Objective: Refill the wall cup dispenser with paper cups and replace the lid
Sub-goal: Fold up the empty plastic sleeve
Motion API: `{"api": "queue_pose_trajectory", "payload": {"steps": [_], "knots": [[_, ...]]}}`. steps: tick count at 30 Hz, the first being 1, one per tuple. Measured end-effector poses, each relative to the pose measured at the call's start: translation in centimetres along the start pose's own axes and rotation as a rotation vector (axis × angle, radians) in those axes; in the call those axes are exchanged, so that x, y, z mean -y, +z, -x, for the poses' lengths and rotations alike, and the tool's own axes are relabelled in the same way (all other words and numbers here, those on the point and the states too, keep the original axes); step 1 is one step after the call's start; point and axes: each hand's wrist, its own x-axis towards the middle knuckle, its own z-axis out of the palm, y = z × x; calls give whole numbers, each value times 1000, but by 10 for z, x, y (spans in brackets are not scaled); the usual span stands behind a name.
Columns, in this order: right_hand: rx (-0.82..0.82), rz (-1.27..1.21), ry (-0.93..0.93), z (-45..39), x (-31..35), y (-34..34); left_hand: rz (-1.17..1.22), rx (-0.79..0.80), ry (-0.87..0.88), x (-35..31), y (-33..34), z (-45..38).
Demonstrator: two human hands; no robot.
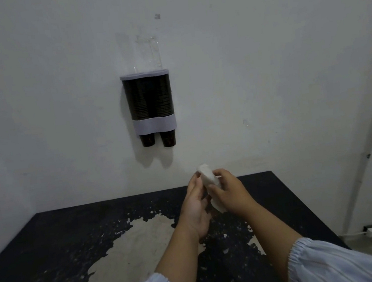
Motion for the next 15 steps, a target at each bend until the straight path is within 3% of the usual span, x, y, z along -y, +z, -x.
{"api": "queue_pose_trajectory", "payload": {"steps": [8,15], "knots": [[106,-70,61,-2,15,9,-51,-30,11,-9,-12,3],[0,-16,-26,-5,20,40,-3,-87,-5,-30,-28,12]]}}
